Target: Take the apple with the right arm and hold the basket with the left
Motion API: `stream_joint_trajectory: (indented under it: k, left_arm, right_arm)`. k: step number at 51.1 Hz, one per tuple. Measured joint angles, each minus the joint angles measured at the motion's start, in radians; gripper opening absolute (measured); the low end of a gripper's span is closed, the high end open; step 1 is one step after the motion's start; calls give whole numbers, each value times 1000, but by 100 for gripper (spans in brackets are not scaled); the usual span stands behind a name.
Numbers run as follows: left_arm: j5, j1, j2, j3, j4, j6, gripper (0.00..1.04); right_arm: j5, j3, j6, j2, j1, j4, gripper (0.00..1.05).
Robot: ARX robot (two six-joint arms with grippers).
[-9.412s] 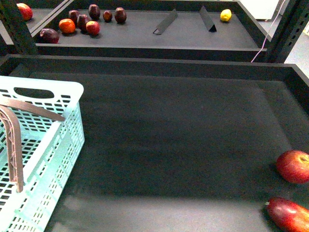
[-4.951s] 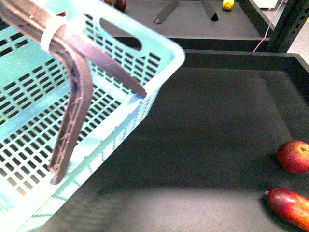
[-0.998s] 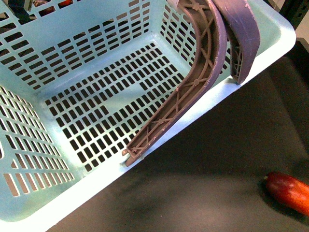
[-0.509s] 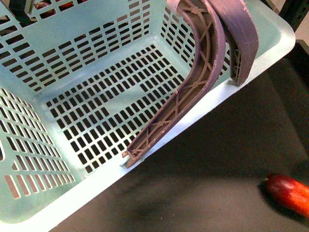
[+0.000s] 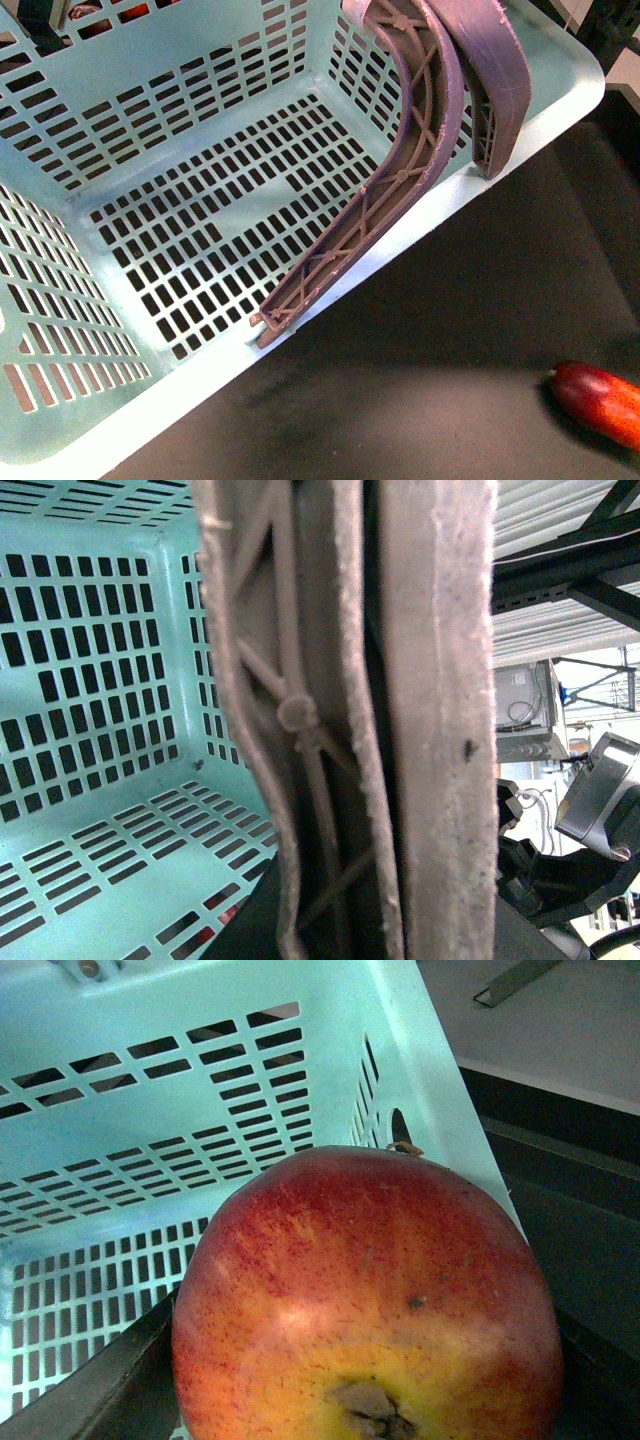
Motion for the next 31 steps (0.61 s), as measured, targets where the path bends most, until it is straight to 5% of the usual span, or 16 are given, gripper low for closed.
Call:
stream_joint_trajectory:
  k: [4, 14, 31]
  left_arm:
    - [1, 0, 0, 0, 0, 0, 17]
    - [7, 0, 4, -1, -1, 11, 16]
    - [-4, 2, 5, 0, -2, 12, 16]
  right_arm:
    - [7, 0, 11, -1, 0, 10, 98]
    - [45, -39, 33, -56, -56, 73, 96]
    - [101, -275, 39, -322, -344, 133, 96]
